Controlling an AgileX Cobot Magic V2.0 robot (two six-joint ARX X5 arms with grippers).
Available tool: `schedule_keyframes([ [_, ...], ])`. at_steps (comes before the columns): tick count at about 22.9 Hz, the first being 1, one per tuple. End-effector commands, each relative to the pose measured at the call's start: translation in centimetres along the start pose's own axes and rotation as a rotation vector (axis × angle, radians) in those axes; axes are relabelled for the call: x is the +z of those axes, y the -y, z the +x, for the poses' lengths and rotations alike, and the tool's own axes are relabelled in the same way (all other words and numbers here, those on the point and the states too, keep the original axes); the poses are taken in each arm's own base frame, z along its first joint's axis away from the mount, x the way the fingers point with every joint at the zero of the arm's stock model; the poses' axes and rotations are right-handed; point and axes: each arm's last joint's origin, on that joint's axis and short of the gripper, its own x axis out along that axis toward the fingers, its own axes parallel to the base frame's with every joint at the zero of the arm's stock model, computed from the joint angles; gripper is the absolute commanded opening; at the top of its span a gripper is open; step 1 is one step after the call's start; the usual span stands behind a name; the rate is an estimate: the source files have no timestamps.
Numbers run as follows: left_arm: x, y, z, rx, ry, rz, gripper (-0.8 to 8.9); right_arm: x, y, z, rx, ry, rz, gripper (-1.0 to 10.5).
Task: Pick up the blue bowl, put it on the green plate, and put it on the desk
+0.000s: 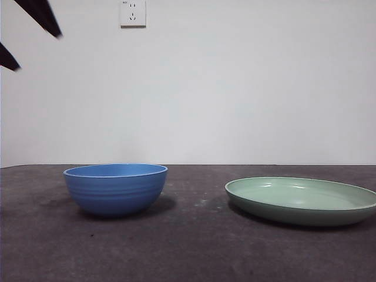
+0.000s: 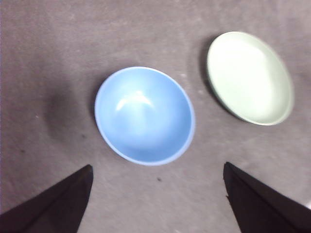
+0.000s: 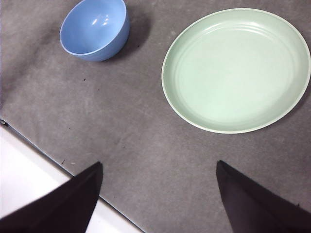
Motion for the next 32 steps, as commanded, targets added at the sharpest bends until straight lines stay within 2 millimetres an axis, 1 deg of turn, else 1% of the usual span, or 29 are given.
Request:
schedule_keyframes([
  [1,2.2,-0.2,2.0,0.04,-0.037,0.018,4.32,0.5,-0.2,-0.3,0.001,0.021,-0.011,3.7],
  [4,4.2,-0.6,5.6,0.104,-0.114,0.039,4.28,0.5,-0.2,-0.3,0.001,0.021,-0.011,3.7],
  [6,4.7,-1.1,8.1,0.147,-0.173,0.05,4.28,0.5,-0.2,-0.3,0.001,0.021,-0.011,3.7],
  [11,4.0,-2.9,14.2,0.168,-0.308,0.028,4.27,0.5,-0.2,-0.3,0.001,0.025,-0.014,3.7],
  [13,3.5,-3.6,16.1,0.199,-0.342,0.025,4.27,0.5,-0.2,-0.3,0.001,0.026,-0.014,3.7],
  [15,3.2,-4.0,17.4,0.201,-0.366,0.022,4.25,0.5,-0.2,-0.3,0.001,0.027,-0.015,3.7],
  [17,2.9,-4.2,18.2,0.201,-0.382,0.02,3.63,0.5,-0.2,-0.3,0.001,0.027,-0.015,3.7],
  [19,2.8,-4.3,18.6,0.2,-0.39,0.02,3.18,0.5,-0.2,-0.3,0.0,0.028,-0.016,3.7],
  [21,2.8,-4.3,18.6,0.2,-0.39,0.019,1.92,0.5,-0.2,-0.3,0.0,0.029,-0.016,3.7],
  [23,2.8,-4.3,18.6,0.201,-0.391,0.015,0.92,0.6,-0.2,-0.3,0.0,0.033,-0.019,3.7],
  [25,2.8,-4.3,18.6,0.201,-0.387,0.015,0.16,0.6,-0.2,-0.3,0.0,0.034,-0.019,3.7],
  [29,3.1,-4.2,18.4,0.204,-0.36,-0.004,0.12,0.6,-0.2,-0.3,0.0,0.034,-0.019,3.7],
  [32,4.1,-3.5,17.1,0.198,-0.306,0.009,0.12,0.6,-0.2,-0.3,-0.001,0.034,-0.019,3.7],
])
